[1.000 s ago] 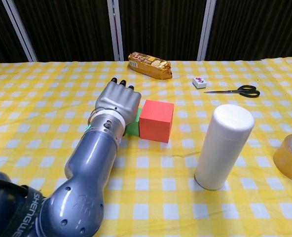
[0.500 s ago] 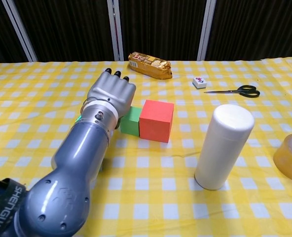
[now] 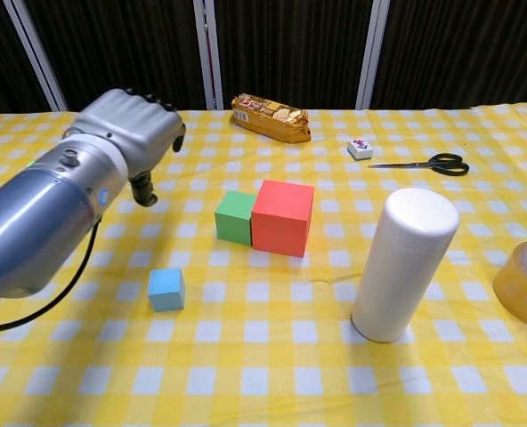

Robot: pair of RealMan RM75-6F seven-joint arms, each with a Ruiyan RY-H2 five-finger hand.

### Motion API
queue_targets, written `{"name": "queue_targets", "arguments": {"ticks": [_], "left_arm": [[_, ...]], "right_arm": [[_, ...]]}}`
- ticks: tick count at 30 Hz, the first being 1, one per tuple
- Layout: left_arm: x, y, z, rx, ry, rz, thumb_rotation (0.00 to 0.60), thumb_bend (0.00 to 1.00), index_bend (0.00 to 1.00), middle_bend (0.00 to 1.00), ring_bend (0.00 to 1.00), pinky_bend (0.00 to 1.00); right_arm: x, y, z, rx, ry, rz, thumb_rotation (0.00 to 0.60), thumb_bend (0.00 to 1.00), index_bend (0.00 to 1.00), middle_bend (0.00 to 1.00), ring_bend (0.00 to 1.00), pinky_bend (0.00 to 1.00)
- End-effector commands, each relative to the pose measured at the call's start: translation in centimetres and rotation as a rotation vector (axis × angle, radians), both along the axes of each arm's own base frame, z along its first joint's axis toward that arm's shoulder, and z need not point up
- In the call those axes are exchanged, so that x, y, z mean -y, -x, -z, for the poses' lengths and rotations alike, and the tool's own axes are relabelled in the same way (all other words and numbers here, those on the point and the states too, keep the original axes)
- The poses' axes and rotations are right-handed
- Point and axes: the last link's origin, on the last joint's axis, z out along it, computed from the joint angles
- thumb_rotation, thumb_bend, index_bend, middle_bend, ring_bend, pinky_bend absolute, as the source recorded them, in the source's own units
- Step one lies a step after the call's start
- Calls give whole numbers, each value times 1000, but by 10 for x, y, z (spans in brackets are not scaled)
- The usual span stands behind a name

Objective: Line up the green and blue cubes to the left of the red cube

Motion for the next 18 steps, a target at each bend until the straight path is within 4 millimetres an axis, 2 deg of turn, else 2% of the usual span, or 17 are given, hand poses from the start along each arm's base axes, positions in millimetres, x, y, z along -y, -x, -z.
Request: {"name": "queue_targets", "arguments": {"ticks": [1,8,13,18], "left_arm": [[18,24,-6,46,43,-22,600,238,293,58,0,0],[44,37,-1,127,120,-29,600,202,314,62,0,0],[58,34,2,165,161,-36,600,196,314,62,0,0],[65,30,3,129,163,-18,600,194,323,63,0,0]], "right_arm": [[0,-1,1,-2,-4,-2,600,282,50,0,10,0],[0,-2,3,-7,-9,-3,600,282,50,0,10,0],[1,-1,4,-7,-12,0,600,282,50,0,9,0],[2,-1,5,-6,-17,-2,600,281,50,0,10,0]]}}
